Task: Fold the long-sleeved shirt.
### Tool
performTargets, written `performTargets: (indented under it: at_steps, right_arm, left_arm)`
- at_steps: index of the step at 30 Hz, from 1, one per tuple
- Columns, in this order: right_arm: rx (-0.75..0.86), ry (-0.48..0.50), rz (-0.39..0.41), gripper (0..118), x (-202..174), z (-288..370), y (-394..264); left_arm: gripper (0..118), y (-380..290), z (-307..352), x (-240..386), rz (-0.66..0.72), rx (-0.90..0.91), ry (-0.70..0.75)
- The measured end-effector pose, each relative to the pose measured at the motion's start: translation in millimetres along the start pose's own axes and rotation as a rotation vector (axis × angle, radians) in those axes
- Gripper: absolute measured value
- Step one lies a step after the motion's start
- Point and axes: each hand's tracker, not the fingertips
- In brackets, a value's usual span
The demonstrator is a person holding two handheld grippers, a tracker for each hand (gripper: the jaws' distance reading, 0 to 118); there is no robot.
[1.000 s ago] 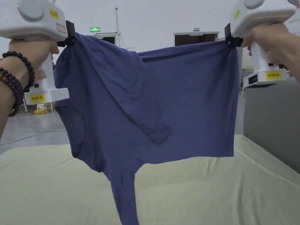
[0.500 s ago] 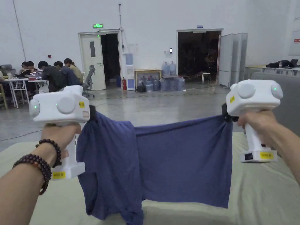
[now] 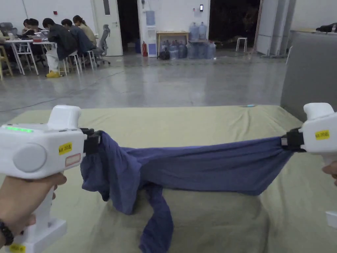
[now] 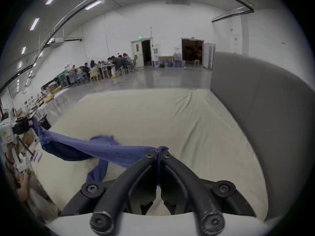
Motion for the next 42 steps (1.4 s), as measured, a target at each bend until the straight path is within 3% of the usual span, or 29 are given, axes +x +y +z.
performTargets:
  at_steps: [3, 10, 14, 17, 18, 19, 20, 21, 22, 25, 26, 27, 28, 29, 30, 36, 39, 40, 41, 42]
  right_arm:
    - [-0.084, 0.044, -0.038, 0, 10, 15, -77]
    - [-0.401, 0.044, 0.082, 0, 6, 41, -234]
    - [-0.539, 0.003, 0.15, 0, -3, 24, -286]
    - [-0.551, -0.003, 0.132, 0, 0, 7, -300]
    - [-0.554, 0.006, 0.108, 8, 2, 6, -299]
    - [-0.554, 0.015, 0.1, 28, 3, 8, -297]
    - [-0.542, 0.011, 0.099, 73, -18, 46, -279]
    - [-0.531, 0.002, 0.094, 99, -19, 50, -275]
    - [-0.507, -0.039, 0.106, 104, -21, 57, -266]
    - [-0.41, -0.093, 0.065, 102, -14, 52, -247]
    - [-0.404, -0.104, 0.036, 85, -15, 55, -236]
    - [-0.377, -0.105, 0.008, 54, -17, 58, -225]
    - [-0.343, -0.082, 0.0, 17, -17, 57, -214]
    - [-0.33, -0.077, 0.0, 0, -19, 53, -210]
    - [-0.327, -0.085, 0.002, 0, -21, 49, -208]
    - [-0.371, -0.034, 0.016, 0, -28, 16, -203]
    - [-0.364, -0.017, 0.01, 0, -27, 1, -202]
    - [-0.361, -0.017, -0.002, 0, -26, -4, -201]
    - [-0.365, -0.014, -0.01, 0, -24, -9, -201]
    - [-0.374, -0.009, -0.016, 0, -24, -13, -202]
  left_arm:
    - [0, -74, 30, 21, -0.013, -0.093, -0.035]
    - [0, -218, 82, 50, 0.099, -0.368, -0.128]
    - [0, -260, 73, 58, 0.035, -0.446, -0.113]
    - [0, -256, 74, 58, 0.106, -0.445, -0.11]
    - [0, -252, 76, 55, 0.14, -0.435, -0.12]
    - [10, -245, 79, 53, 0.156, -0.439, -0.129]
    - [50, -238, 84, 51, 0.149, -0.431, -0.117]
    - [93, -235, 85, 44, 0.145, -0.425, -0.118]
    - [115, -228, 89, 40, 0.135, -0.414, -0.122]
    - [117, -196, 99, 25, 0.146, -0.312, -0.076]
    - [113, -184, 98, 23, 0.153, -0.312, -0.07]
    - [101, -173, 95, 20, 0.179, -0.292, -0.041]
    - [72, -166, 92, 19, 0.185, -0.272, -0.033]
    - [13, -161, 86, 14, 0.174, -0.257, -0.04]
    - [0, -159, 77, 15, 0.168, -0.259, -0.034]
    - [0, -114, -8, 0, 0.216, -0.328, -0.044]
    - [3, -99, -80, -25, 0.257, -0.358, 0.005]
    - [28, -96, -108, -34, 0.274, -0.395, 0.044]
    - [72, -93, -134, -39, 0.297, -0.434, 0.08]
    - [89, -93, -156, -46, 0.315, -0.468, 0.105]
